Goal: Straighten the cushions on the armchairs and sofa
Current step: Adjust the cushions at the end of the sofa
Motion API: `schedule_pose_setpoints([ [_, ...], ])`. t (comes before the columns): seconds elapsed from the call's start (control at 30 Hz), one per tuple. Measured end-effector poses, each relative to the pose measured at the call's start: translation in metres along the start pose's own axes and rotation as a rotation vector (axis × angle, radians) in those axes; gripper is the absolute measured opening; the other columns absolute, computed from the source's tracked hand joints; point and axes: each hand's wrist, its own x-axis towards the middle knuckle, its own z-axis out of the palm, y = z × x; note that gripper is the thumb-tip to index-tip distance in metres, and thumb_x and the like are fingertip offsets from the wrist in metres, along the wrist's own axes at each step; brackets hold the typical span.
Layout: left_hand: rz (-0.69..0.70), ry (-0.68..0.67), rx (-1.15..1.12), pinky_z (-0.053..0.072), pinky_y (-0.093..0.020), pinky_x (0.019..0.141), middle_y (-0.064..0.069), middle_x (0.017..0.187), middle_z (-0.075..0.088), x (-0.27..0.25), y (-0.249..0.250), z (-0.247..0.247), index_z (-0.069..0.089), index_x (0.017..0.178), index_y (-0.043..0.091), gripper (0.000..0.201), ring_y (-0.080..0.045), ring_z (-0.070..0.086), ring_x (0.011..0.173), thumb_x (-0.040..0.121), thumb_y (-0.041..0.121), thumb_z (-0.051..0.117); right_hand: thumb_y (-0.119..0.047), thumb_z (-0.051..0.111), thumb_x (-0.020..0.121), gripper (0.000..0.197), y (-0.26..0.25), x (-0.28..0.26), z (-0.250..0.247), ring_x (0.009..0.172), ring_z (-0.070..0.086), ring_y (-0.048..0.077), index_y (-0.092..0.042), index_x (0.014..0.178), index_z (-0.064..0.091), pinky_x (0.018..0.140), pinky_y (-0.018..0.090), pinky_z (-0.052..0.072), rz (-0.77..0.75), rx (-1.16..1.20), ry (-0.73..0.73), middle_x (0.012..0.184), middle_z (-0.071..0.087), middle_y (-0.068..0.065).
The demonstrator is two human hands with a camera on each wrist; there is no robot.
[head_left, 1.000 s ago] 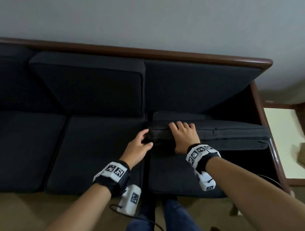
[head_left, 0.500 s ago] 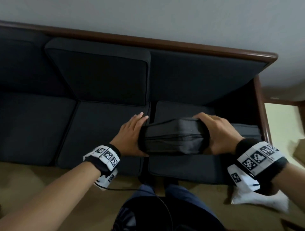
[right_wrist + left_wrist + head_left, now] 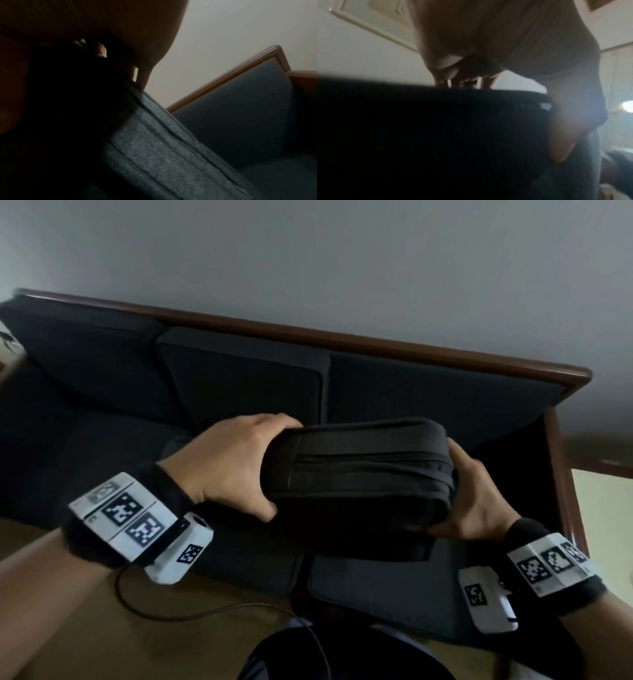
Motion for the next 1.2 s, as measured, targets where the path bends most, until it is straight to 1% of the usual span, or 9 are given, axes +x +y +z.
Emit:
schedule_pose_setpoints([
  [0.1, -0.01, 0.111, 0.045, 0.042, -0.026, 0.09, 0.02, 0.119, 0.048, 0.002, 0.017, -0.006, 0.038, 0.138, 0.035, 0.107, -0.005, 0.049, 0.103, 0.044, 0.049, 0.086, -0.032, 0.094, 0.043, 0.105, 0.01, 0.005, -0.003, 0.11, 0.057, -0.011, -0.042, 0.128, 0.035, 0.085, 0.007, 0.047, 0.026, 0.075, 0.008, 0.123, 0.055, -0.036],
  [0.23, -0.071, 0.074, 0.113, 0.046, -0.035, 0.091, 0.005, 0.118, 0.058, 0.028, 0.017, 0.059, 0.047, 0.134, 0.03, 0.099, -0.018, 0.057, 0.105, 0.043, 0.049, 0.082, -0.048, 0.088, 0.055, 0.108, 0.027, 0.005, 0.004, 0.125, 0.052, 0.005, -0.027, 0.145, 0.032, 0.1, 0.019, 0.042, 0.148, 0.201, -0.098, 0.136, 0.053, -0.005],
  [0.37, -0.036, 0.132, -0.031, 0.049, -0.035, 0.082, 0.006, 0.109, 0.056, 0.036, 0.025, 0.123, 0.059, 0.123, 0.029, 0.077, -0.015, 0.058, 0.098, 0.05, 0.05, 0.071, -0.08, 0.045, 0.071, 0.079, 0.025, -0.002, 0.06, 0.13, 0.047, 0.012, -0.034, 0.135, 0.049, 0.11, 0.04, 0.028, 0.4, -0.149, -0.151, 0.134, 0.058, -0.005],
  [0.5, 0.017, 0.375, -0.045, 0.052, -0.038, 0.074, 0.002, 0.094, 0.066, 0.038, 0.029, 0.135, 0.07, 0.103, 0.02, 0.038, -0.021, 0.062, 0.086, 0.068, 0.021, 0.056, -0.06, 0.031, 0.088, 0.053, 0.04, -0.022, 0.11, 0.107, 0.059, 0.027, -0.026, 0.103, 0.069, 0.102, 0.055, 0.026, 0.436, -0.703, -0.021, 0.107, 0.068, -0.003],
  [0.7, -0.299, 0.184, -0.147, 0.047, -0.041, 0.093, 0.006, 0.109, 0.067, 0.018, -0.009, 0.135, 0.068, 0.113, 0.025, 0.035, -0.016, 0.059, 0.105, 0.087, 0.046, 0.056, -0.046, 0.041, 0.09, 0.043, 0.065, -0.02, 0.109, 0.087, 0.061, 0.035, -0.017, 0.085, 0.072, 0.098, 0.054, 0.032, 0.342, -0.821, 0.167, 0.088, 0.071, 0.005],
  [0.8, -0.336, 0.308, -0.418, 0.048, -0.029, 0.091, 0.014, 0.102, 0.068, -0.011, -0.026, 0.133, 0.069, 0.099, 0.034, 0.024, -0.003, 0.061, 0.102, 0.089, 0.049, 0.054, -0.043, 0.04, 0.092, 0.043, 0.081, -0.003, 0.095, 0.087, 0.06, 0.037, -0.015, 0.084, 0.071, 0.1, 0.055, 0.033, 0.379, -0.795, 0.241, 0.086, 0.071, 0.007],
  [0.9, -0.3, 0.387, -0.614, 0.04, -0.018, 0.099, 0.025, 0.117, 0.06, -0.023, -0.033, 0.135, 0.06, 0.111, 0.045, 0.032, 0.003, 0.053, 0.117, 0.084, 0.059, 0.051, -0.043, 0.033, 0.092, 0.049, 0.093, 0.005, 0.079, 0.093, 0.06, 0.038, -0.012, 0.086, 0.071, 0.103, 0.059, 0.032, 0.436, -0.764, 0.256, 0.09, 0.071, 0.009],
  [1.03, -0.264, 0.365, -0.949, 0.031, -0.021, 0.109, 0.014, 0.141, 0.048, -0.01, -0.011, 0.158, 0.048, 0.131, 0.043, 0.065, 0.001, 0.041, 0.133, 0.076, 0.08, 0.049, -0.046, 0.031, 0.094, 0.049, 0.094, 0.011, 0.061, 0.121, 0.047, 0.034, -0.016, 0.103, 0.069, 0.109, 0.063, 0.022, 0.683, -0.675, 0.285, 0.116, 0.064, 0.01],
  [1.2, -0.286, 0.396, -1.068, 0.026, -0.028, 0.116, 0.009, 0.151, 0.035, 0.011, 0.012, 0.166, 0.037, 0.131, 0.052, 0.06, -0.002, 0.029, 0.14, 0.077, 0.078, 0.045, -0.059, 0.04, 0.093, 0.065, 0.054, -0.005, 0.063, 0.146, 0.011, 0.042, -0.022, 0.147, 0.034, 0.115, 0.063, 0.01, 1.098, -0.431, 0.324, 0.16, 0.017, 0.016],
])
